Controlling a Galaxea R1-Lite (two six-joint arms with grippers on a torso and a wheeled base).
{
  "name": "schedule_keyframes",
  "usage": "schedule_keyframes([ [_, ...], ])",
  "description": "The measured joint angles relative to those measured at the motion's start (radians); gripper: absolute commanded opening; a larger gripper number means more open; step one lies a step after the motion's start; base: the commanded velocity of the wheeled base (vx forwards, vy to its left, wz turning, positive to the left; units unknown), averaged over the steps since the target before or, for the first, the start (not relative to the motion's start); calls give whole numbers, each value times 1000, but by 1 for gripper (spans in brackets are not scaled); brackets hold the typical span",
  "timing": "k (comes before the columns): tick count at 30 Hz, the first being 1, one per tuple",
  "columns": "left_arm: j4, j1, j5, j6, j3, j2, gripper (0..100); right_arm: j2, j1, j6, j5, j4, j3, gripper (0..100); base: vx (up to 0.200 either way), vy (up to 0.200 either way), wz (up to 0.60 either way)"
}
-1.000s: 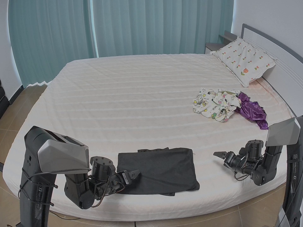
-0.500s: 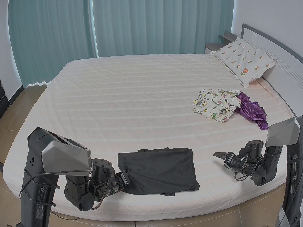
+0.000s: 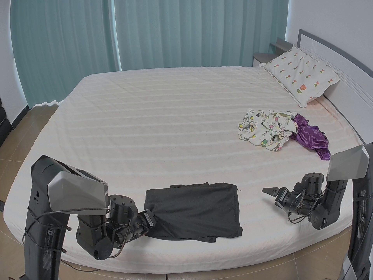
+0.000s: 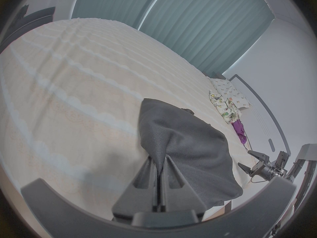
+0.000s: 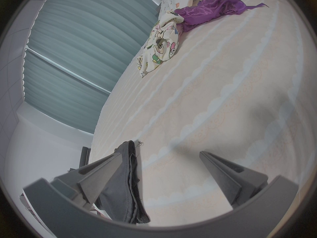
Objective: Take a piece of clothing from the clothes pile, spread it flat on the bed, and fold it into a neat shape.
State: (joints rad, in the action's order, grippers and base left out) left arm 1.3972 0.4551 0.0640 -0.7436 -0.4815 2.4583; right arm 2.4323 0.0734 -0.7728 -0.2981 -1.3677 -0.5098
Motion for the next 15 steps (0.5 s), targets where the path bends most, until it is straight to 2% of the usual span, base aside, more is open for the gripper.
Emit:
schedule_keyframes([
  [15,0,-26,7,-20,12,-9,0,4,-2,-2,0,-4,-4,100,0,200,0],
])
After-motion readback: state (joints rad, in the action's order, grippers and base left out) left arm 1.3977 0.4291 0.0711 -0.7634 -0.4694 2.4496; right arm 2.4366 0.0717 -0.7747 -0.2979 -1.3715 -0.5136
